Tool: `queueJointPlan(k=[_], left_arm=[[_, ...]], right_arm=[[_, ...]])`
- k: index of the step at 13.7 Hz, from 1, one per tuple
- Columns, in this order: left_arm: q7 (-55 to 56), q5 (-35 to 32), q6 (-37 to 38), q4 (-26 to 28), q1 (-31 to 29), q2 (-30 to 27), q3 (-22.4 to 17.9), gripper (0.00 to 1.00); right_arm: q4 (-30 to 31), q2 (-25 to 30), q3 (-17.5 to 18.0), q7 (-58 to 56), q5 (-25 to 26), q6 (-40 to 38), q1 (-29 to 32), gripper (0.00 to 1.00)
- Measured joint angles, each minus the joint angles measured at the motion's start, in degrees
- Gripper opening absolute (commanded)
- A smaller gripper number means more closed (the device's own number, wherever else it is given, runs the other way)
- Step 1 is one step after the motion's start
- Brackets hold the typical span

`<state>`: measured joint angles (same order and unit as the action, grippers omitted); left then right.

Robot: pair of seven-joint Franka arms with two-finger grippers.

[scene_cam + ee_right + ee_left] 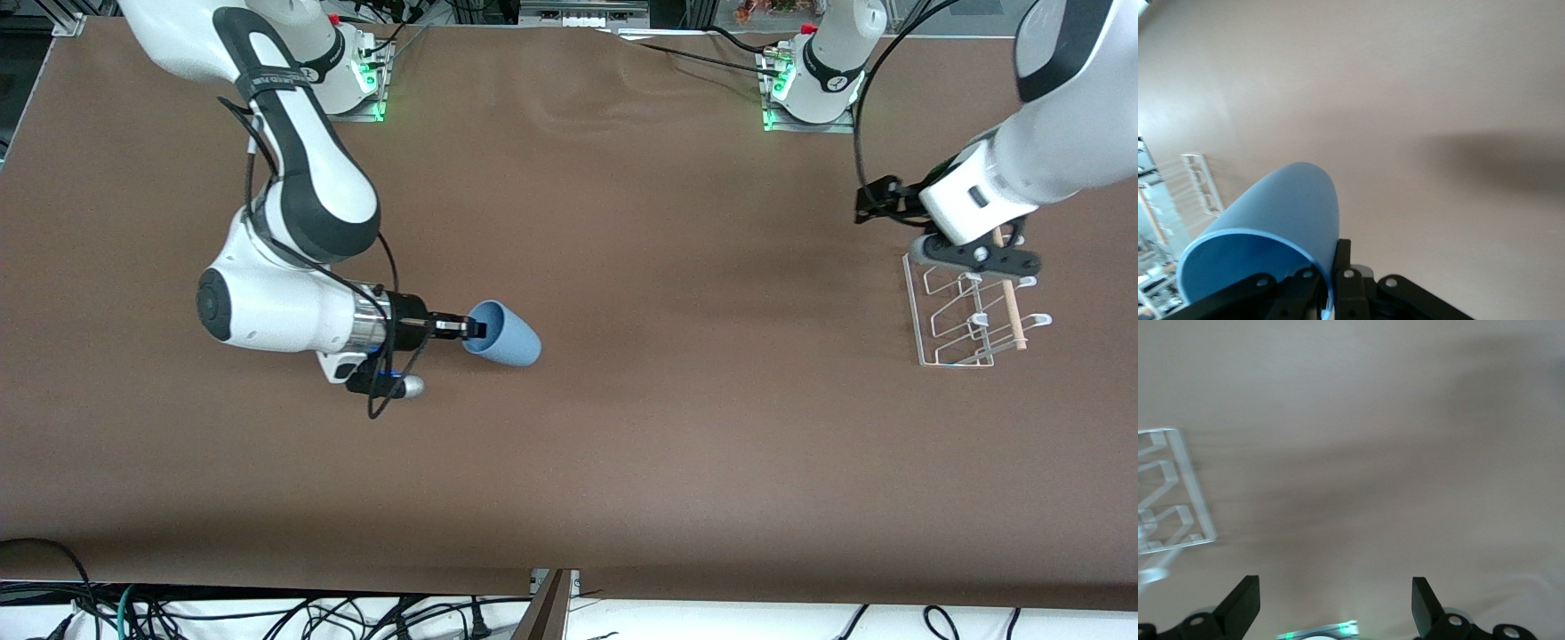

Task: Transfer cup to left arm and place on rack
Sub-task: 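Carry the cup toward the middle while the left gripper approaches it, then grasp the cup's base with the left gripper beside the right gripper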

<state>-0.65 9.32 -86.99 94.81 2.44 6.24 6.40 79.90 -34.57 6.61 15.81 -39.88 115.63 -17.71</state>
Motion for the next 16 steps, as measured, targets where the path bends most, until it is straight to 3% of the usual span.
queueJointPlan(k=[2, 5, 9, 16], left_arm=[[-4.6, 4.4, -3.0, -0.2, 0.0, 2.3, 0.0, 1.00], [-13.2, 12.3, -6.5, -1.2, 0.0, 5.2, -0.1, 1.00], [-31.5, 19.4, -13.6, -1.9, 0.3, 8.5, 0.0, 1.00], [-62.4, 29.2, -26.7, -2.2, 4.6, 12.3, 0.7, 1.00]], right_arm=[[-0.7, -1.1, 0.1, 2.9, -3.4, 5.2, -3.0, 0.00], [-1.1, -2.0, 0.1, 9.2, -4.5, 12.1, -8.5, 0.00], [-2.0, -2.0, 0.1, 15.6, -5.2, 14.1, -12.4, 0.00], [-2.9, -2.1, 2.5, 17.8, -10.1, 14.1, -12.8, 0.00]])
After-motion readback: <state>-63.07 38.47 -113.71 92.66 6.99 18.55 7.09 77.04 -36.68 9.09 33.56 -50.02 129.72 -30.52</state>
